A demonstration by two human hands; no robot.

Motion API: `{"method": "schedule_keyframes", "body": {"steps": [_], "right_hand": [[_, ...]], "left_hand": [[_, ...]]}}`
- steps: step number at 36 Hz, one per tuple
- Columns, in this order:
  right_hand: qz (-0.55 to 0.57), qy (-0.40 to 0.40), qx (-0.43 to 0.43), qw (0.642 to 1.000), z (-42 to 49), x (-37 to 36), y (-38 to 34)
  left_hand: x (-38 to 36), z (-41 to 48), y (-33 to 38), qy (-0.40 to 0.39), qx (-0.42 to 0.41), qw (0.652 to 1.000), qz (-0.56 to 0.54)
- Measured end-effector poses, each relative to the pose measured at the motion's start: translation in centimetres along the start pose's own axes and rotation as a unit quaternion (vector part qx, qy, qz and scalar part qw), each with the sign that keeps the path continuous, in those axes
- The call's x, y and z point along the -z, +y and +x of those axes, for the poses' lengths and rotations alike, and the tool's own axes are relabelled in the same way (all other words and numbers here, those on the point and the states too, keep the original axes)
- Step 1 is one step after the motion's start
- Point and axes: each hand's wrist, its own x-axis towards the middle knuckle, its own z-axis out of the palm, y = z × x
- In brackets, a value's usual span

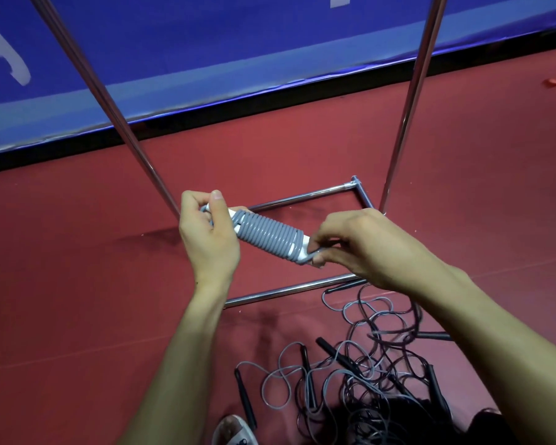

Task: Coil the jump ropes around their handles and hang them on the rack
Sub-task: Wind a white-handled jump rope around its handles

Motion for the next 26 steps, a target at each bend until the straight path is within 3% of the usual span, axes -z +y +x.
{"method": "schedule_keyframes", "body": {"steps": [5,13,21,26], "right_hand": [[0.001,0.035,0.018,0.999,0.0,-0.1,-0.1],[0.051,0.009,0.057,0.997,0.1,0.6,-0.1],[-0.004,0.05,0.053,0.997,0.2,1.0,-0.3],[0.025,0.007,0.021,0.999,0.3,0.6,-0.1]], "left_hand": [[0.1,0.3,0.2,-0.021,0.04,0.998,-0.045],[0.3,0.2,1.3,-0.078,0.044,0.992,-0.086],[0.4,0.3,1.5,-0.077,0.072,0.987,-0.118],[0.2,0.3,1.3,-0.085,0.114,0.976,-0.165]]}}
